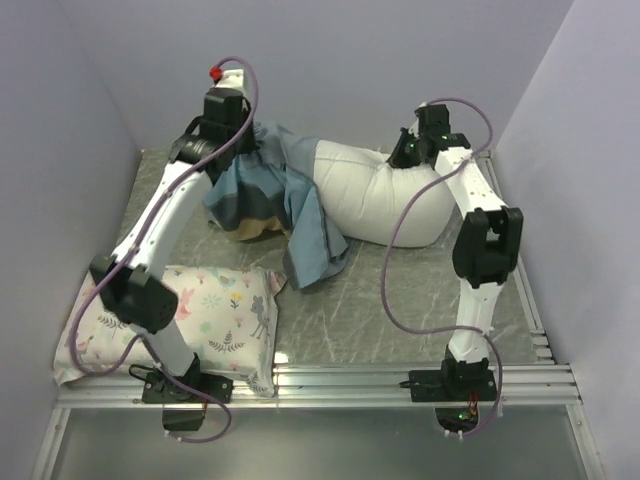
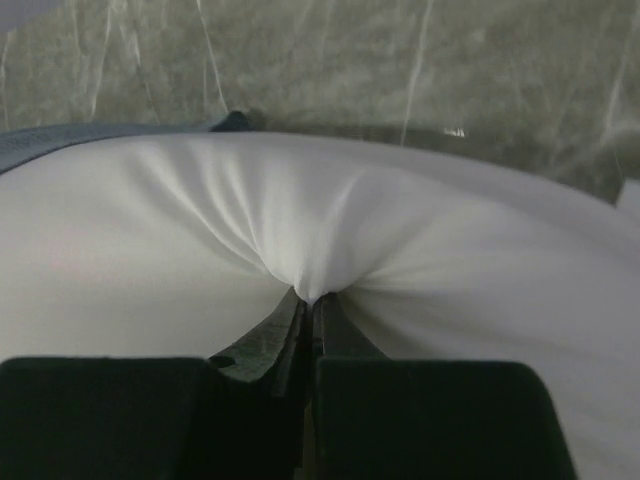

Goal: Remove the pillowcase from the pillow

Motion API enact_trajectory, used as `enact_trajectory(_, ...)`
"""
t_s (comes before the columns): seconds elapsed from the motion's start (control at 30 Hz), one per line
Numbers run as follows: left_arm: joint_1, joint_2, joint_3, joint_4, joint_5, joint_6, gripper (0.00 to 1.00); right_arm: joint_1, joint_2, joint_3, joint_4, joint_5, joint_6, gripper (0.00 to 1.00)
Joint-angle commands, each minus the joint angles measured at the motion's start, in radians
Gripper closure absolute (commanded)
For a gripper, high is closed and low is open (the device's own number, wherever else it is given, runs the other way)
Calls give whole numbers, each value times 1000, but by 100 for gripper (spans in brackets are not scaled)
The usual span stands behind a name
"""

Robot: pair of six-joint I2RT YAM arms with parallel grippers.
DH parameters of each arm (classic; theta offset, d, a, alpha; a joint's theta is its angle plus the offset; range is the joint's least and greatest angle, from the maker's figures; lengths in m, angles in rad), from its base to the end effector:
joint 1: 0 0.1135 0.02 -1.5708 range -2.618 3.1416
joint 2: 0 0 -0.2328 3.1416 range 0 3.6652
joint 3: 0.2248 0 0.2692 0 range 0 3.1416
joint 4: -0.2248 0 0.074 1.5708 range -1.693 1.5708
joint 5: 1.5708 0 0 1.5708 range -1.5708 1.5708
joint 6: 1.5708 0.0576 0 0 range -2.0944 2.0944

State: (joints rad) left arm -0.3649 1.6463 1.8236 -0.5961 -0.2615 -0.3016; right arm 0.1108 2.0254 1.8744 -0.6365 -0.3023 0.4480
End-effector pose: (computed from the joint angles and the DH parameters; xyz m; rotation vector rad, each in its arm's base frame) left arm 0.3825 -0.1302 0.3983 -0.1059 1.9758 -0.1739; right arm 0.4769 0.0703 0.2511 0.2535 2.3878 0.6238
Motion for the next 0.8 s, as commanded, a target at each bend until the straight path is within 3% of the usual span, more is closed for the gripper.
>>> enact_trajectory(0.0, -12, 119, 175, -34, 10, 27, 98, 4, 134, 150, -63, 28, -28, 100)
enact_trajectory(0.07, -11, 217, 238, -45, 4, 16, 93, 4, 226, 215, -92, 3, -28, 99)
enact_trajectory(0.1, -11, 248, 258, -47, -14, 15, 85, 9, 252, 274, -103, 0, -32, 98)
enact_trajectory(0.2, -9, 365, 302, -45, -28, 10, 75, 16, 299, 310, -120, 15, -29, 87)
enact_trajectory(0.33, -5, 513, 313, -44, -22, -14, 76, 21, 163, 217, -23, 74, -15, 56)
enact_trajectory(0.43, -3, 553, 237, 17, 2, -46, 77, 33, 52, 245, -25, 147, -23, 43)
enact_trajectory(0.57, -5, 610, 171, 64, 39, -86, 79, 59, -94, 302, 0, 278, -29, 34)
enact_trajectory(0.77, -6, 639, 141, 78, 56, -88, 78, 112, -347, 171, 126, 371, -78, 26)
